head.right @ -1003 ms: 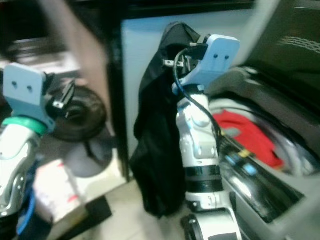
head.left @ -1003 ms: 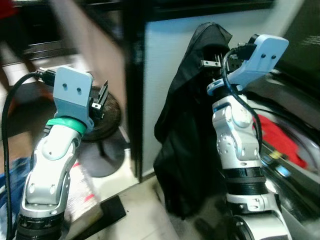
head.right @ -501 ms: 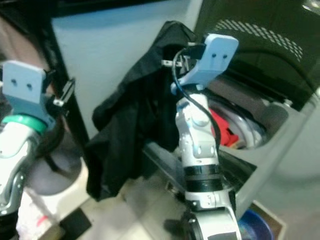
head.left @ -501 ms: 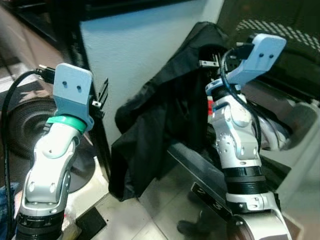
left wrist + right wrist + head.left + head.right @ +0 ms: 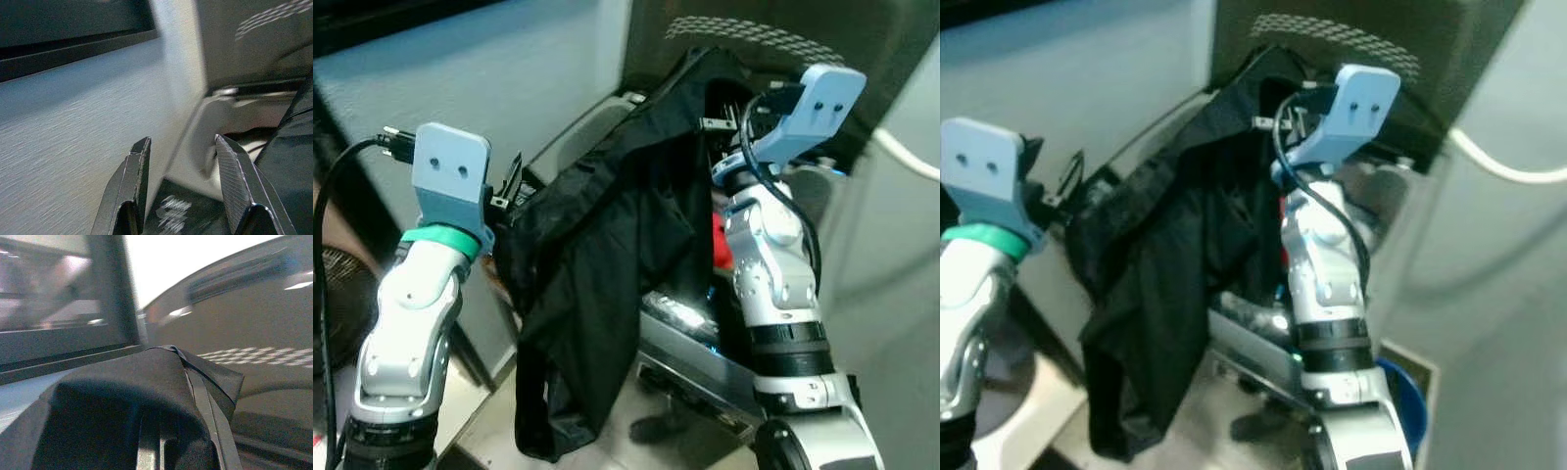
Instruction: Clothes washing
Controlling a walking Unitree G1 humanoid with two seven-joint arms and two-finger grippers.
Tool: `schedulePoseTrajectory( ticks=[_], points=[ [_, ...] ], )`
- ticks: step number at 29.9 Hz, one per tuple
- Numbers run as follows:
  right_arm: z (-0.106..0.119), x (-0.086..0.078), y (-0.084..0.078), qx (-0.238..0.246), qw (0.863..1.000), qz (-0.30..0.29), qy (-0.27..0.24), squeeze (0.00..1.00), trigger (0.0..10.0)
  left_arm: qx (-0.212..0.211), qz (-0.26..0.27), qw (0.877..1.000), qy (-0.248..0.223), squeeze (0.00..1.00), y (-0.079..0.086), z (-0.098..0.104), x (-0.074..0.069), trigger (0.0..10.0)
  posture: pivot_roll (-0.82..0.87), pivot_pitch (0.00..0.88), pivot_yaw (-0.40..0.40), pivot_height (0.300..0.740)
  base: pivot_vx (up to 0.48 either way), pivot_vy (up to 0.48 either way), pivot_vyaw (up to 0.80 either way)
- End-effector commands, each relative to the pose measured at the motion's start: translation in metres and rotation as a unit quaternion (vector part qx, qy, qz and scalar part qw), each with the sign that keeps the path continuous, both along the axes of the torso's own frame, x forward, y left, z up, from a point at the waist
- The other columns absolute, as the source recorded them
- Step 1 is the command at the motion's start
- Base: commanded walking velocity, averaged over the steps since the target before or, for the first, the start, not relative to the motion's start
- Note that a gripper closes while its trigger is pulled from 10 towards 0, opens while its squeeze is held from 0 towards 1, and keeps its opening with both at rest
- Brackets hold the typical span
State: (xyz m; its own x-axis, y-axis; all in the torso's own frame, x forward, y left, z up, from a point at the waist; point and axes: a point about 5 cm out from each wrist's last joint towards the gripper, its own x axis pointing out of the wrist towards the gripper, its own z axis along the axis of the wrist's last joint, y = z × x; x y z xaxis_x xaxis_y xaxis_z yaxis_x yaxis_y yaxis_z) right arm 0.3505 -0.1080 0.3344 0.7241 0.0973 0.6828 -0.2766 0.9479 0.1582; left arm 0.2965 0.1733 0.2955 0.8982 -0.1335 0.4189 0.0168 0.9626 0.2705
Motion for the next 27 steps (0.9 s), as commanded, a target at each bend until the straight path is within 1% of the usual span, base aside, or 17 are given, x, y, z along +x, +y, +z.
schedulePoseTrajectory(
  ticks=[1, 3, 14, 16, 18, 25, 27],
  points=[
    [0.0044, -0.0017, 0.0024, -0.001, 1.000, -0.002, -0.012, 0.00, 10.0, -0.002, 0.003, 1.000, 0.009, 0.00, 0.0027, -0.0041, 0.0001, 10.0, 0.19, 0.056, 0.015, 0.740, 0.000, 0.480, 0.00],
    [0.0037, -0.0012, 0.0028, -0.004, 1.000, -0.002, -0.009, 0.00, 10.0, -0.001, 0.003, 1.000, 0.009, 0.00, 0.0027, -0.0041, 0.0002, 10.0, 0.19, 0.056, 0.017, 0.740, 0.000, 0.463, 0.00],
    [0.0017, 0.0007, 0.0013, -0.002, 1.000, -0.007, 0.000, 0.00, 10.0, 0.007, 0.002, 1.000, 0.010, 0.00, 0.0020, -0.0054, 0.0003, 10.0, 0.19, 0.061, 0.020, 0.740, 0.000, 0.000, -0.80],
    [0.0006, 0.0010, 0.0005, -0.002, 1.000, -0.012, 0.002, 0.00, 10.0, 0.003, 0.003, 1.000, 0.013, 0.00, 0.0023, -0.0060, 0.0003, 10.0, 0.19, 0.063, 0.019, 0.740, 0.000, 0.000, -0.44],
    [0.0001, 0.0013, 0.0009, -0.005, 1.000, -0.012, 0.004, 0.00, 10.0, -0.001, 0.004, 1.000, 0.015, 0.00, 0.0027, -0.0065, 0.0004, 10.0, 0.19, 0.064, 0.019, 0.740, 0.000, 0.360, -0.43],
    [-0.0007, 0.0024, 0.0013, -0.004, 1.000, -0.011, 0.009, 0.00, 10.0, -0.002, 0.006, 1.000, 0.015, 0.00, 0.0035, -0.0063, 0.0003, 10.0, 0.19, 0.066, 0.018, 0.740, 0.000, 0.480, -0.80],
    [-0.0003, 0.0022, 0.0011, -0.006, 1.000, -0.014, 0.007, 0.00, 10.0, -0.002, 0.007, 1.000, 0.015, 0.00, 0.0035, -0.0063, 0.0003, 10.0, 0.19, 0.068, 0.016, 0.740, 0.000, 0.480, 0.00]
  ],
)
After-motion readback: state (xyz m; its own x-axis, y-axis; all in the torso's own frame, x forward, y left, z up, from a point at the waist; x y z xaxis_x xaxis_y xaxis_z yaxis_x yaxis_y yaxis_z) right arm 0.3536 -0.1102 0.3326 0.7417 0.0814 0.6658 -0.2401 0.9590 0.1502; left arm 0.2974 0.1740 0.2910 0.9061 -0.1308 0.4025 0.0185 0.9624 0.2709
